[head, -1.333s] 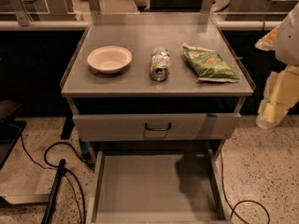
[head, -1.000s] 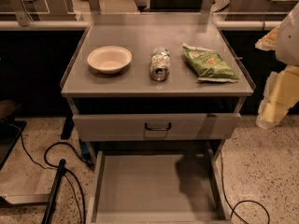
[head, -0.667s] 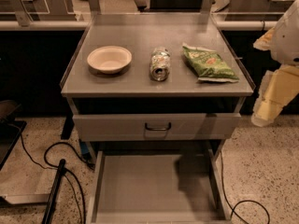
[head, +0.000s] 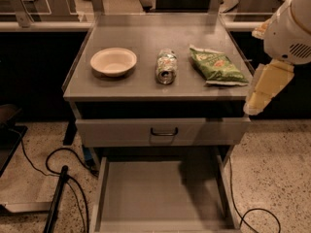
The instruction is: Place green jalapeno chip bag into middle drawer
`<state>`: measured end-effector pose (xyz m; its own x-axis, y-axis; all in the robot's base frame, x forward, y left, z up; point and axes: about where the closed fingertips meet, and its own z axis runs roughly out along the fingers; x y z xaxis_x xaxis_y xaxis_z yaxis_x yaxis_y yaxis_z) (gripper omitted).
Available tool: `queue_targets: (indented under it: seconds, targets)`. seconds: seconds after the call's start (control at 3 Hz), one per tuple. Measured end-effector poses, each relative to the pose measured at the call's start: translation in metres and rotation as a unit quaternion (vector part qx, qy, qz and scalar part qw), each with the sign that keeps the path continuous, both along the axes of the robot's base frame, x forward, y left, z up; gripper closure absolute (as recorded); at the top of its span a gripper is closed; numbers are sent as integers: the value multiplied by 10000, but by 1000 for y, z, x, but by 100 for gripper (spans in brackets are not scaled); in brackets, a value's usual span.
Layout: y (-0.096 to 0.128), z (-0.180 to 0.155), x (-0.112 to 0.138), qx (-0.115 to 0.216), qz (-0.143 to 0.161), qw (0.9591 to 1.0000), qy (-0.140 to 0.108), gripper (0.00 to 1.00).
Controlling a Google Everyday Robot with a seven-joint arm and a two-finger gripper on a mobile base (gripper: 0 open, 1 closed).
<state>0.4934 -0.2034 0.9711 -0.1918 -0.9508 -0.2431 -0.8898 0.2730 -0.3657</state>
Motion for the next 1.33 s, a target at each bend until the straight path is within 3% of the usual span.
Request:
queue_targets:
  seconds: [0.67,1.0,1.33]
  targets:
    - [0,-12,14,-196,-46,9997,-103,0]
    - [-18,-48,90,-504,-111,9984,-237,0]
    - [-18,-48,90,-504,-111,9984,-237,0]
